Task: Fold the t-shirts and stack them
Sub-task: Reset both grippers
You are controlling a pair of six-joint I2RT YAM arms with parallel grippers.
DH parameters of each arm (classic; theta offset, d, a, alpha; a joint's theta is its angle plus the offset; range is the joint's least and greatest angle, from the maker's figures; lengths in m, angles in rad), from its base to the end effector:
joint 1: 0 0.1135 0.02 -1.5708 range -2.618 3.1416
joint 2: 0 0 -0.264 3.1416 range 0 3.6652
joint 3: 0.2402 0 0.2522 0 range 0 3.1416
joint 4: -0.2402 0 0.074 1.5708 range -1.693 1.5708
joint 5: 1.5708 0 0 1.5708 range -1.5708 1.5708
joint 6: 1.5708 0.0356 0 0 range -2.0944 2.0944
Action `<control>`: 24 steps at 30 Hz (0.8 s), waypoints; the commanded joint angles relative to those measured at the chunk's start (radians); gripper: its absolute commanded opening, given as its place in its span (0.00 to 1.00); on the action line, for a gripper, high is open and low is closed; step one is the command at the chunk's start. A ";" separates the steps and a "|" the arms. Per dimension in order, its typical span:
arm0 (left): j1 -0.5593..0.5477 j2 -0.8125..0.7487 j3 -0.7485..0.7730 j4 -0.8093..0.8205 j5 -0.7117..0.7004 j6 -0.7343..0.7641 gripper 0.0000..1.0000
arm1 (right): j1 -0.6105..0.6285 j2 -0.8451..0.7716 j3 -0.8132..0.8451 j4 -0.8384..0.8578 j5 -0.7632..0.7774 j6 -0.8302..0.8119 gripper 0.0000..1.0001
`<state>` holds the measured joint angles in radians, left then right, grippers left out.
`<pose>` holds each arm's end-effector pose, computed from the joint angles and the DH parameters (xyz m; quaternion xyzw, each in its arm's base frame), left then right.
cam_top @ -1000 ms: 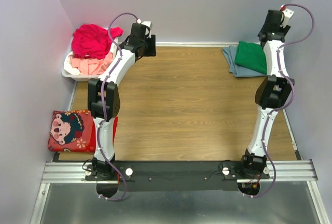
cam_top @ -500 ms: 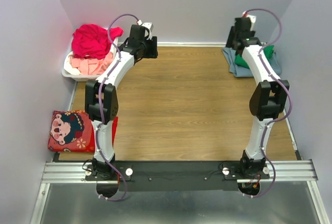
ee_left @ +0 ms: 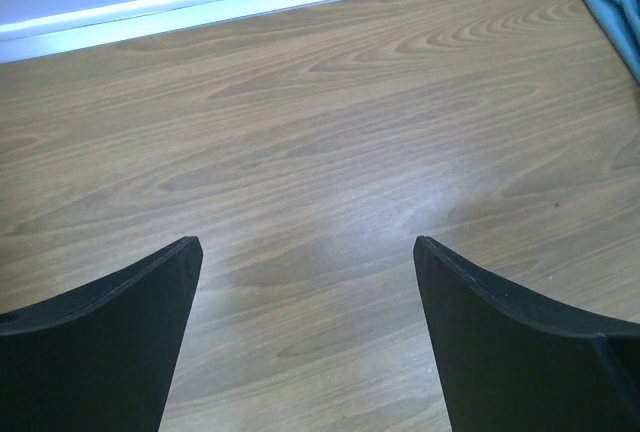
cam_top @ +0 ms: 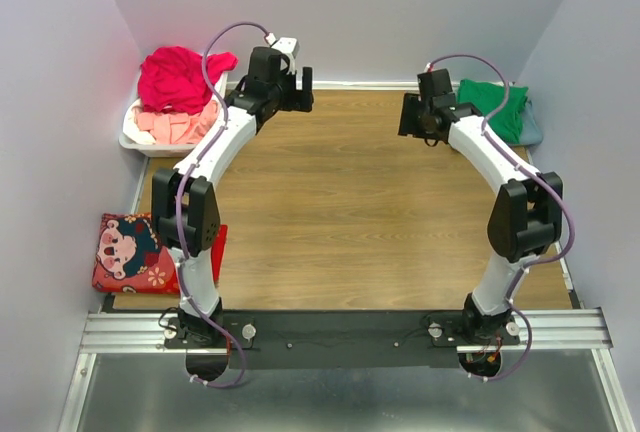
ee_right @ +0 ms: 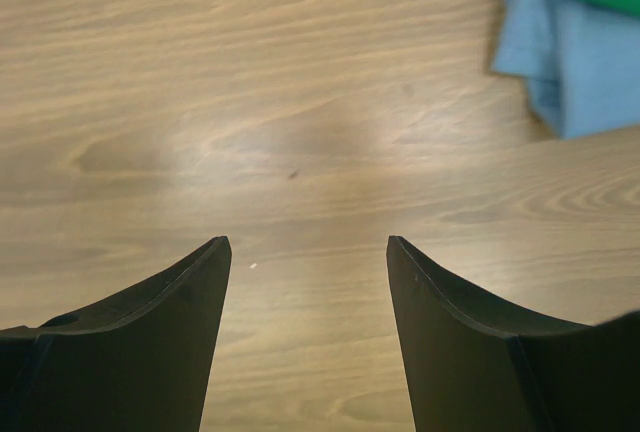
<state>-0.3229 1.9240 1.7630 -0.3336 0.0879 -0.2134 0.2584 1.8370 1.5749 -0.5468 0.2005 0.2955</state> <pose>0.4344 -0.1486 0.3292 0.0694 0.8553 -0.1720 0.4837 0.4047 0.0996 0.2839 0.0543 0.9228 0.0118 0.3812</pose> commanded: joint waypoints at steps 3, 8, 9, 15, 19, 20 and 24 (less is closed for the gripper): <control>-0.047 -0.108 -0.086 0.063 -0.115 0.034 0.98 | 0.082 -0.068 -0.061 0.007 -0.082 0.030 0.72; -0.077 -0.180 -0.167 0.097 -0.178 0.049 0.99 | 0.134 -0.104 -0.082 0.064 -0.093 0.031 0.72; -0.079 -0.189 -0.180 0.102 -0.188 0.052 0.98 | 0.140 -0.104 -0.081 0.067 -0.108 0.039 0.72; -0.091 -0.233 -0.232 0.128 -0.218 0.055 0.98 | 0.171 -0.088 -0.064 0.074 -0.153 0.031 0.72; -0.096 -0.247 -0.250 0.133 -0.234 0.052 0.99 | 0.182 -0.081 -0.065 0.074 -0.153 0.034 0.72; -0.097 -0.246 -0.252 0.131 -0.244 0.051 0.98 | 0.183 -0.082 -0.067 0.073 -0.150 0.034 0.72; -0.104 -0.244 -0.254 0.128 -0.270 0.048 0.99 | 0.183 -0.088 -0.075 0.074 -0.142 0.036 0.72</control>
<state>-0.4149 1.7126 1.5211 -0.2253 -0.1249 -0.1719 0.4328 1.7725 1.5036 -0.4900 0.0692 0.3222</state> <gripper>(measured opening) 0.985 0.722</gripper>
